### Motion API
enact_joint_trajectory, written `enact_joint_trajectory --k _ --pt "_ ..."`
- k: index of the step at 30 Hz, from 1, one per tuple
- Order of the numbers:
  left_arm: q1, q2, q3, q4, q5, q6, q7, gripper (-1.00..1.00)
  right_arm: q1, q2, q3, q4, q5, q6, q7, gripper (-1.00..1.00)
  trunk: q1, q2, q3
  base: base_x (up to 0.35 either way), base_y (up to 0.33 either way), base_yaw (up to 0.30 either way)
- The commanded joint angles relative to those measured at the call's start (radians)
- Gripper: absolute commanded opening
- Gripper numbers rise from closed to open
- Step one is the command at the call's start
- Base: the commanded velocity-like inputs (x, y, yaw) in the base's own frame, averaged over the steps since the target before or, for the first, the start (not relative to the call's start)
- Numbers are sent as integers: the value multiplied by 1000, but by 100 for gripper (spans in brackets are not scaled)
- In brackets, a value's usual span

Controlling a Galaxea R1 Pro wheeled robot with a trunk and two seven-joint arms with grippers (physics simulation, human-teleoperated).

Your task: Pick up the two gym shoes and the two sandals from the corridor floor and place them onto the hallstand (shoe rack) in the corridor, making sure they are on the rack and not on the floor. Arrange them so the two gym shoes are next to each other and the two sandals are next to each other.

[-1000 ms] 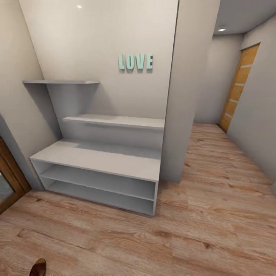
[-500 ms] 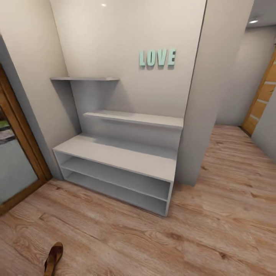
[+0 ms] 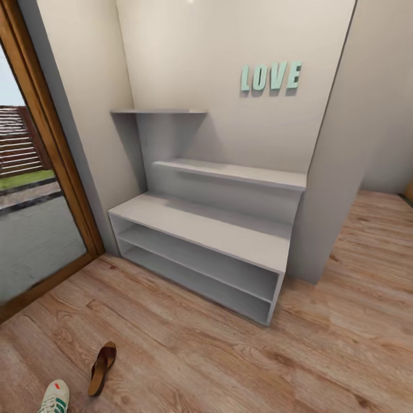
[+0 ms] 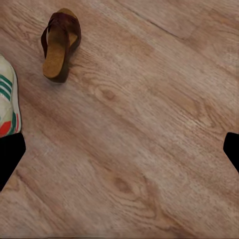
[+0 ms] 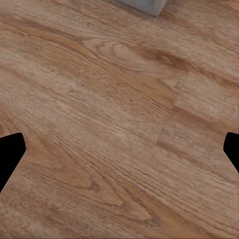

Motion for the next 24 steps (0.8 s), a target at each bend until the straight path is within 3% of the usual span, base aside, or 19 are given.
enact_joint_trajectory --k 1,24 --pt "-1 0 1 1 0 -4 0 100 0 0 -1 0 1 -3 -1 100 4 -8 -5 0 0 273" --pt "-1 0 1 1 0 -4 0 100 0 0 1 0 1 -3 -1 100 8 -15 -25 0 0 273"
